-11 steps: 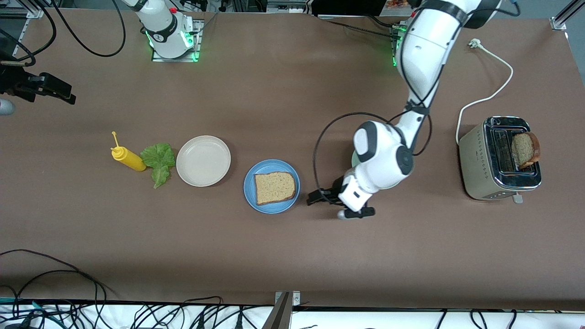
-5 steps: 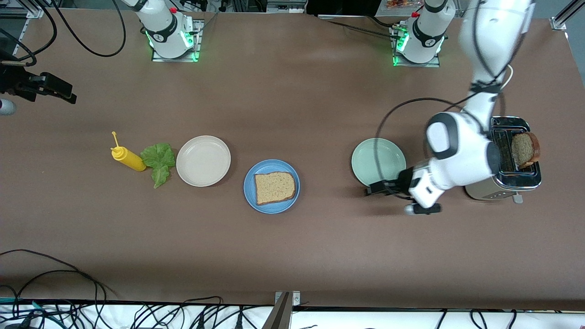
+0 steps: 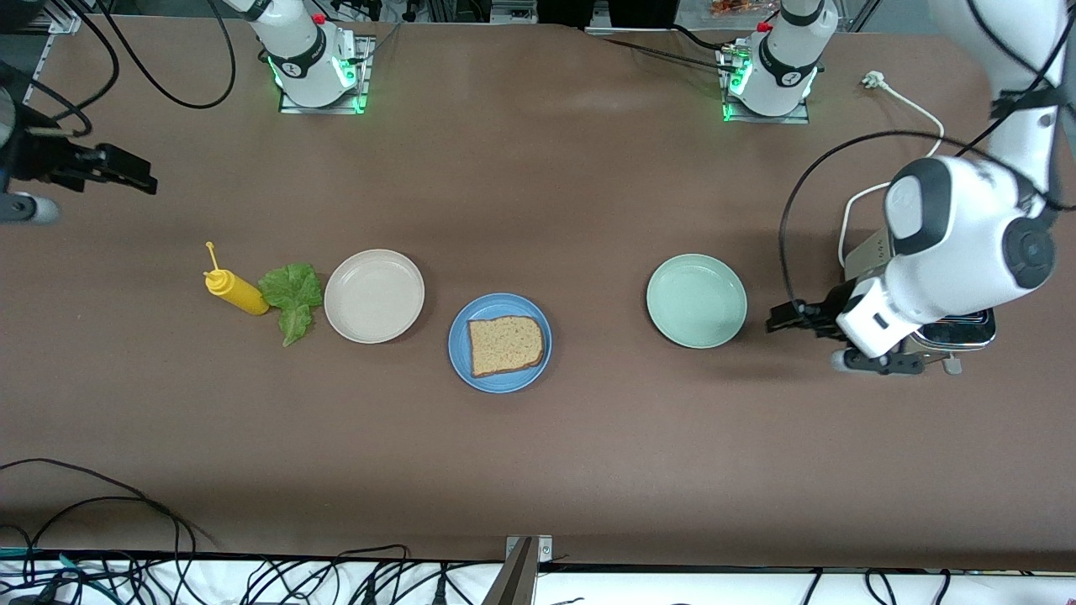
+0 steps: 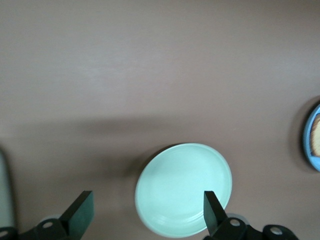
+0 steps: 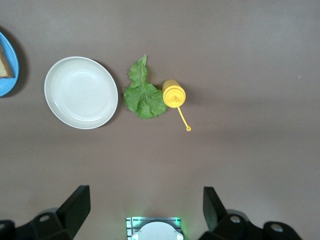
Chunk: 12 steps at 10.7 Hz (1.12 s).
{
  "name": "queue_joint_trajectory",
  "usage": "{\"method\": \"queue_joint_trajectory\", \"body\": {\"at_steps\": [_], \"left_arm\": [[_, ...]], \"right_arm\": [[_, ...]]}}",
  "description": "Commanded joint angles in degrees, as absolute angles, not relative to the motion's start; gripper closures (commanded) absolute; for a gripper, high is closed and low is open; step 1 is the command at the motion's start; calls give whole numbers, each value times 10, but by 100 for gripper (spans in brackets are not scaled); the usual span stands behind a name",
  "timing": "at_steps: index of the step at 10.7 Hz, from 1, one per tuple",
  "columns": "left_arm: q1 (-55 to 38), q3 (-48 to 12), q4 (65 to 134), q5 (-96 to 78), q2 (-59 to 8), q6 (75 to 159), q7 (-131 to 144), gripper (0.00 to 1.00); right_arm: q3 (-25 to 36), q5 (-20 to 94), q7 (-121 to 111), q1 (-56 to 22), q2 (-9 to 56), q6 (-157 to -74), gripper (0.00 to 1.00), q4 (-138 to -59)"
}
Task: Make sandwich in blue plate with both arms
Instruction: 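Withdraw the left gripper toward the toaster while the right gripper reaches lettuce, then grasp the green lettuce leaf with the right gripper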
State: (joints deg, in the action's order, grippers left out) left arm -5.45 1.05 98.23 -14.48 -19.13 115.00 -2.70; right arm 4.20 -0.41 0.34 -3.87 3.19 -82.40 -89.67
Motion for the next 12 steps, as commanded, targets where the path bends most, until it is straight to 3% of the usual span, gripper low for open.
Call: {"method": "queue_joint_trajectory", "body": {"at_steps": [1,4,7,12], "left_arm": [[-33,14,991,-74,-135,1080,-19,3],[-27,15,963,-6,-99,1000,-11,3],[-27,15,945,7,-70,943,10,3],[-16,5,879,6,-55,828,44,0]], "right_arm": [[40,4,-11,-41,96,-851,0,-885],[35,-1,-23,-68,169,-972,0,-888],[35,-3,-37,-83,229,-1022,8,-893],[37,-4,-104,-75,295,-1183,17,-996]]}}
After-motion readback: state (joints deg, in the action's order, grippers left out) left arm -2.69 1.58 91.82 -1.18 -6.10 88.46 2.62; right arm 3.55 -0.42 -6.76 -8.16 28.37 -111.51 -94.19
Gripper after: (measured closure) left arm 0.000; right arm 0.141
